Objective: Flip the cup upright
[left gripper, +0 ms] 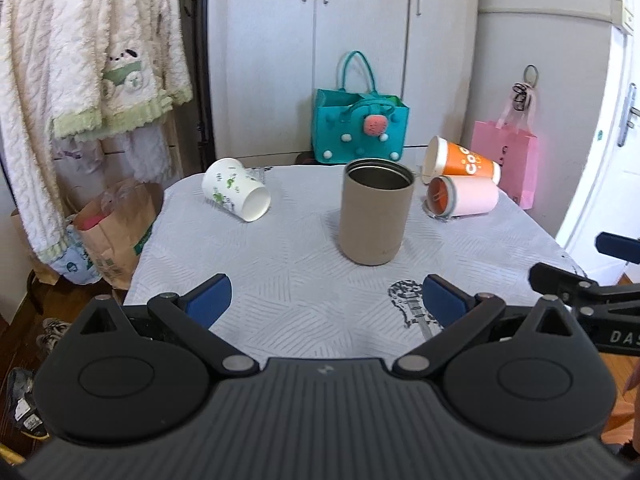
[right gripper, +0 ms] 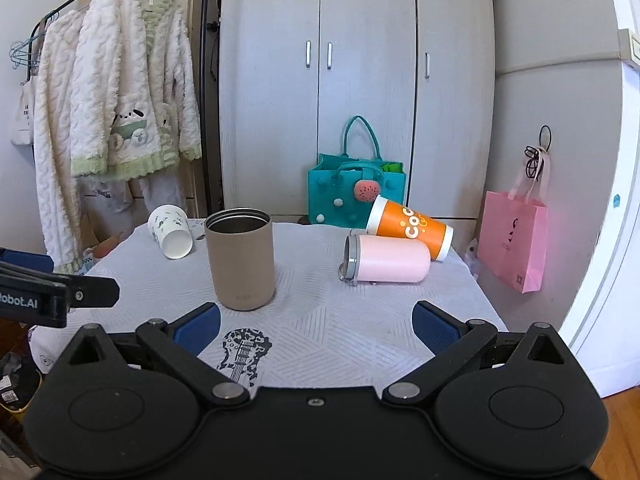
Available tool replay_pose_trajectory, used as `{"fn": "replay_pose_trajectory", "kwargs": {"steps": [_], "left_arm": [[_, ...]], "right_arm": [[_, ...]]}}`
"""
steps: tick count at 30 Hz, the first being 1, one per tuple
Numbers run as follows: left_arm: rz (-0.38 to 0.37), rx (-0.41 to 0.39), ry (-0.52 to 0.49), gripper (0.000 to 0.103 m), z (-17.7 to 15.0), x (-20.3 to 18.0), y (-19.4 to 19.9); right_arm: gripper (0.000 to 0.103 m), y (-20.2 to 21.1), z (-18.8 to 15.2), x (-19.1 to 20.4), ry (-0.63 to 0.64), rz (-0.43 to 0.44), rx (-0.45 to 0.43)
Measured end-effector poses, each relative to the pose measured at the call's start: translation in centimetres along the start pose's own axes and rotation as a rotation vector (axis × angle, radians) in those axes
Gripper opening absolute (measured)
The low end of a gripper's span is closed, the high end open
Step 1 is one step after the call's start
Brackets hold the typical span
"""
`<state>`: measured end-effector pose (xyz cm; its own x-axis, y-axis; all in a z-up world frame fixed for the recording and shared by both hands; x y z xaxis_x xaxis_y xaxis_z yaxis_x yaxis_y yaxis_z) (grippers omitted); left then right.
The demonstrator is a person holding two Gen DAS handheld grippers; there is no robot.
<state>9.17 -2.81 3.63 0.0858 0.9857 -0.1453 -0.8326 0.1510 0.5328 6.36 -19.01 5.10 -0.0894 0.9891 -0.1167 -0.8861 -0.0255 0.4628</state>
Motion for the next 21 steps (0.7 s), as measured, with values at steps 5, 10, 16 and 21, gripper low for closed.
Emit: {"fn": "replay_pose_trajectory", "kwargs": {"steps": [5, 10, 16, 21], "left_arm": [[0.035, -0.009, 0.014, 0.103, -0.2, 0.3, -0.1], [0.040, 0.001, 0.020, 0.103, -0.4, 0.3, -0.3], [0.082, 0.008, 0.011, 0.103, -1.2, 0.6, 0.0], [0.075, 0.013, 0.047, 0.103, -1.6, 1.1, 0.3]], "right_arm": [[0.103, -0.1, -0.3, -0.1, -0.025, -0.008, 0.009], [0.103, -0.4, -0.6, 0.0, -0.049, -0.005, 0.021], [0.103, -0.9, -0.6, 0.0, -0.058, -0.027, 0.024], [0.103, -1.1, -0.8, 0.2, -0.045, -0.040, 0.031]]}}
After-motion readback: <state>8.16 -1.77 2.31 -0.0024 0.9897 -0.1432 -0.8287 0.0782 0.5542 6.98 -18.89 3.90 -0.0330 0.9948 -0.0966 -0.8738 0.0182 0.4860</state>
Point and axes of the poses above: each gripper's, at about its wrist camera, not at the fingertips, and y roughly against the way its jaws point, x to its left, z to its top, the point moved 6 cm from there along -y, roughly the way its jaws point, and after that the axes turned 7 degrees about y, right-handed, at the moved point
